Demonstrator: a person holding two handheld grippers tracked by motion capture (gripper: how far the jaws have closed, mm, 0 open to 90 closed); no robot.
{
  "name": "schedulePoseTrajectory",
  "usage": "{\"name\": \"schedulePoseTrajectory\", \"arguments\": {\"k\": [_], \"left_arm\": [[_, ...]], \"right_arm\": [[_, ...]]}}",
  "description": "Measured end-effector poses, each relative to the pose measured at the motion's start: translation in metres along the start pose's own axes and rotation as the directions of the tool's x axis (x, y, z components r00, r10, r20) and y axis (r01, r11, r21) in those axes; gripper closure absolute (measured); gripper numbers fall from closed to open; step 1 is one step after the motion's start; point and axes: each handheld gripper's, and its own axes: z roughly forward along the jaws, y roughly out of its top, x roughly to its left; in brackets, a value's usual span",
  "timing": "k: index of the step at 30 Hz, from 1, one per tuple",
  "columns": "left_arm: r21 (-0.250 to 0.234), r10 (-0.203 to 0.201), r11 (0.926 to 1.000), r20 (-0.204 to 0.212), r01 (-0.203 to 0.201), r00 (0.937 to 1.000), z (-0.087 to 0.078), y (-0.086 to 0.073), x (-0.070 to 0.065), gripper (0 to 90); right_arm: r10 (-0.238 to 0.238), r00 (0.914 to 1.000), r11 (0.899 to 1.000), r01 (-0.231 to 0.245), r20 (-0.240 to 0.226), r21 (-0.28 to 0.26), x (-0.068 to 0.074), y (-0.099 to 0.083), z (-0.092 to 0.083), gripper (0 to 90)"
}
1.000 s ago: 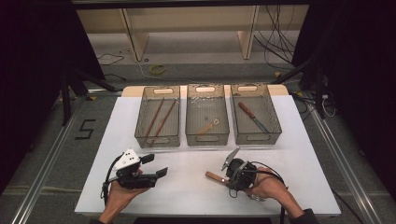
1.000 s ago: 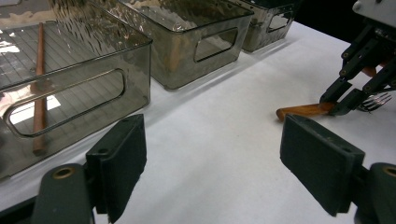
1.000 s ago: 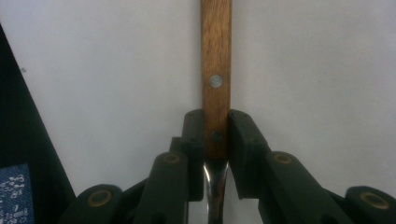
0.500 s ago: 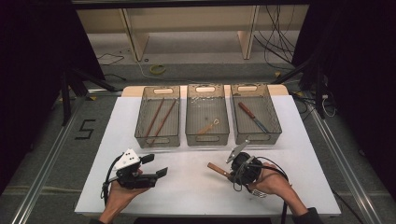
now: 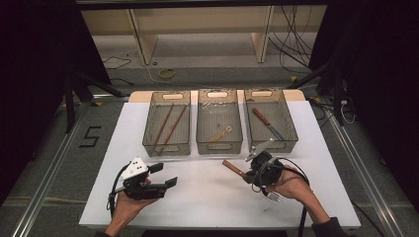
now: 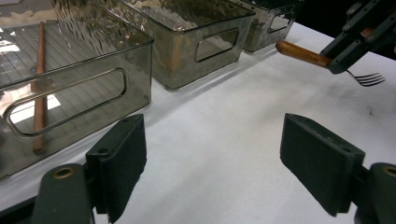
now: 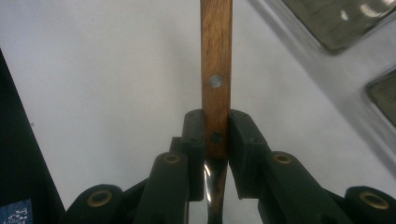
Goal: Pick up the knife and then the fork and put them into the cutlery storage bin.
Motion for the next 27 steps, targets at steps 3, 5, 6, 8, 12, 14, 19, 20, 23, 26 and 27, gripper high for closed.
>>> {"name": "schedulePoseTrajectory", "arguments": {"k": [3, 5, 6, 8, 12, 14, 19, 20, 23, 26, 27], "left_arm": [[-0.003, -0.003, 1.0, 0.0, 0.003, 1.0, 0.0, 0.0, 0.0, 22.0], [-0.004, -0.002, 1.0, -0.002, 0.002, 1.0, 0.0, 0.0, 0.0, 22.0], [-0.005, -0.004, 1.0, 0.0, 0.004, 1.0, 0.0, 0.0, 0.0, 22.0], [-0.005, -0.002, 1.0, -0.002, 0.002, 1.0, 0.0, 0.0, 0.0, 22.0], [-0.005, -0.004, 1.0, -0.002, 0.004, 1.0, 0.0, 0.0, 0.001, 22.0], [-0.007, -0.005, 1.0, -0.002, 0.005, 1.0, 0.0, 0.0, 0.001, 22.0], [-0.007, -0.006, 1.0, -0.002, 0.006, 1.0, 0.0, 0.0, 0.001, 22.0], [-0.007, -0.006, 1.0, -0.002, 0.006, 1.0, 0.0, 0.0, 0.001, 22.0], [-0.005, -0.006, 1.0, -0.002, 0.006, 1.0, -0.001, 0.0, 0.001, 22.0], [-0.007, -0.005, 1.0, -0.004, 0.005, 1.0, -0.001, 0.0, 0.001, 22.0], [-0.008, -0.006, 0.9999, -0.003, 0.006, 1.0, -0.001, 0.0, 0.001, 22.0]], "right_arm": [[0.01, 0.9999, 1.0, -0.01, 0.0, -0.017, -0.005, 0.002, -0.004, 78.0], [0.014, 0.9999, 0.999, -0.014, 0.001, -0.031, -0.008, 0.004, -0.006, 78.0], [0.018, 0.9998, 0.999, -0.018, 0.002, -0.039, -0.009, 0.005, -0.007, 78.0], [0.026, 0.9997, 0.998, -0.026, 0.0, -0.053, -0.012, 0.007, -0.01, 78.0], [0.038, 0.9993, 0.996, -0.038, 0.0, -0.086, -0.017, 0.011, -0.016, 78.1], [0.05, 0.9987, 0.994, -0.049, 0.004, -0.101, -0.021, 0.014, -0.02, 78.1], [0.07, 0.9975, 0.987, -0.068, 0.01, -0.146, -0.029, 0.021, -0.028, 78.0], [0.073, 0.9972, 0.986, -0.07, 0.015, -0.153, -0.031, 0.022, -0.03, 78.1], [0.086, 0.9961, 0.98, -0.08, 0.023, -0.182, -0.038, 0.026, -0.036, 78.1], [0.108, 0.9936, 0.973, -0.099, 0.034, -0.209, -0.045, 0.03, -0.043, 78.1], [0.116, 0.9926, 0.971, -0.105, 0.038, -0.215, -0.047, 0.031, -0.045, 78.0]]}}
